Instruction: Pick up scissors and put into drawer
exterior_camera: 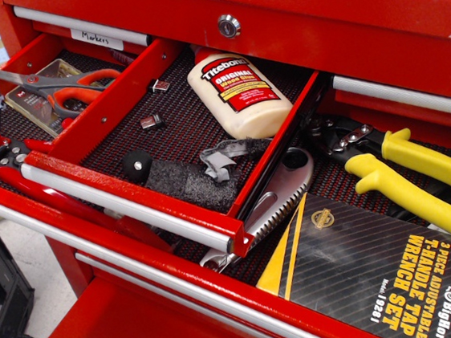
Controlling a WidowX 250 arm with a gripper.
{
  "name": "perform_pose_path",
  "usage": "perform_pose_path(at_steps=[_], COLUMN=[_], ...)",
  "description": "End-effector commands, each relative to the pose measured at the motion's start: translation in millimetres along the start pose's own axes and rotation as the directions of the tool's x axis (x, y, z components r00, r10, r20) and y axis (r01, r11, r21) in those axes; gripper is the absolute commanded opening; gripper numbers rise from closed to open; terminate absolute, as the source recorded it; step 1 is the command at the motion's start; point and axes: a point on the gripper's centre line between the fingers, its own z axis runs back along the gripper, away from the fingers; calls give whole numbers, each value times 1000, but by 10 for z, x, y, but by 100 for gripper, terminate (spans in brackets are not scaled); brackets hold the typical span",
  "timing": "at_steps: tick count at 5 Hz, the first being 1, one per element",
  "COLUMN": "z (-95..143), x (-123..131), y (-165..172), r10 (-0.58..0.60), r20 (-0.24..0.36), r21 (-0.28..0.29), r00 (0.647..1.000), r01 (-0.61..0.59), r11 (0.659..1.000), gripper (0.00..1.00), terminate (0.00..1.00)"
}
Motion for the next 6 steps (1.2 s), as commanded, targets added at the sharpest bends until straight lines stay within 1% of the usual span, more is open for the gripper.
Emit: perform_pose_path(at_steps=[1,2,3,4,5,6], z=[0,78,63,-9,-145,-236], x=[0,264,548,787,893,971], y=[0,262,540,598,610,595], r10=[0,-268,-491,-688,-828,-940], r20=[0,-65,-28,-16,34,54], r21=[0,49,110,166,322,349], r00=[1000,961,871,725,559,336], r01=[0,272,491,681,779,876], r11=[1000,961,864,713,539,334], gripper=[100,100,100,100,100,100], terminate=[0,0,0,0,0,0])
